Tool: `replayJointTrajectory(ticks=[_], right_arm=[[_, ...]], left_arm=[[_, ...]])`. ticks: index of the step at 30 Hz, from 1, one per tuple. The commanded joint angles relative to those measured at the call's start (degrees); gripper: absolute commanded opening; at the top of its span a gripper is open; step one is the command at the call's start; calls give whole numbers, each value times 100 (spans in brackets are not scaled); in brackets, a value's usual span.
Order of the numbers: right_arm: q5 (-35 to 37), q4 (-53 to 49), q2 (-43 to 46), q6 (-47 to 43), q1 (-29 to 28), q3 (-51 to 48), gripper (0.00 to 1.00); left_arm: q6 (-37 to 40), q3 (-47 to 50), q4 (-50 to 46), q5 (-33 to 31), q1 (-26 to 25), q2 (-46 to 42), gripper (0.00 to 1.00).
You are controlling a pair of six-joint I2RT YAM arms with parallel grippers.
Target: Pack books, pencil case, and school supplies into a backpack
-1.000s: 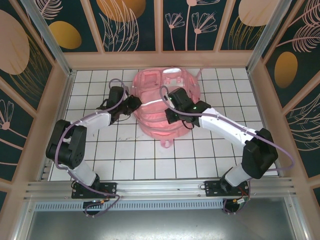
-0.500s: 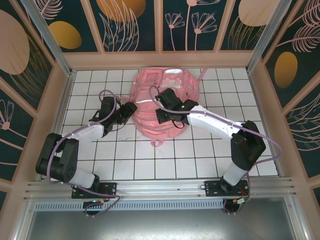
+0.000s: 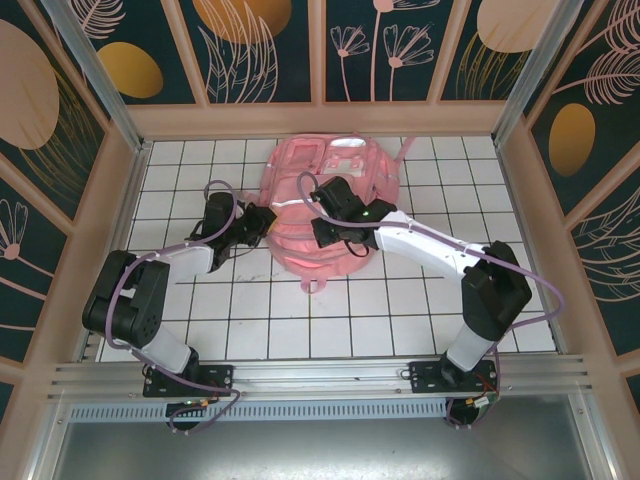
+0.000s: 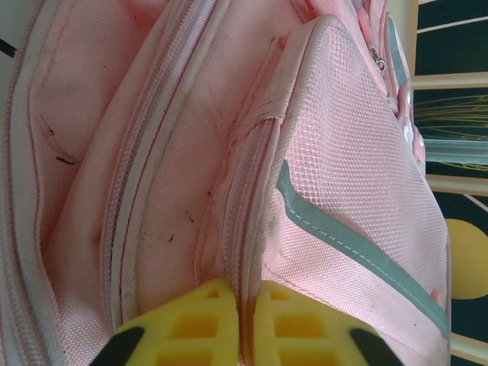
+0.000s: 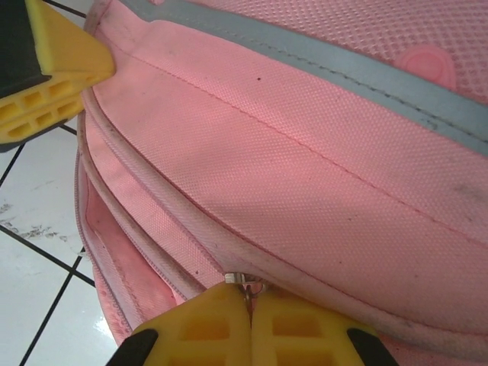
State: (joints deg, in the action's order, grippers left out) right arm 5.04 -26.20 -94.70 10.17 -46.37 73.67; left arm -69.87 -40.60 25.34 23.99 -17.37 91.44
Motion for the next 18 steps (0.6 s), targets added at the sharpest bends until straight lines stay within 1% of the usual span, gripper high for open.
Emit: replayJointTrajectory(ticks=[1, 3, 4, 8, 11, 16, 18], right_arm=[[58, 197, 534, -699, 219, -448, 0], [-108, 304, 779, -968, 489, -661, 0], [-69, 326, 847, -1067, 572, -691, 0], [343, 297, 977, -1360, 930, -589, 0], [486, 178, 958, -1553, 1192, -483, 0], [587, -234, 888, -1778, 1467, -390, 0], [599, -404, 896, -1804, 1474, -380, 0]], left_arm=[[250, -47, 131, -265, -10, -82, 5], [321, -18, 93, -330, -7, -100, 1], [343, -12, 79, -357, -6, -100, 1], [412, 5, 20, -453, -4, -91, 0], [454, -6, -51, -499, -5, -66, 0], [526, 4, -142, -543, -6, -65, 0], [537, -9, -177, -570, -11, -78, 0]])
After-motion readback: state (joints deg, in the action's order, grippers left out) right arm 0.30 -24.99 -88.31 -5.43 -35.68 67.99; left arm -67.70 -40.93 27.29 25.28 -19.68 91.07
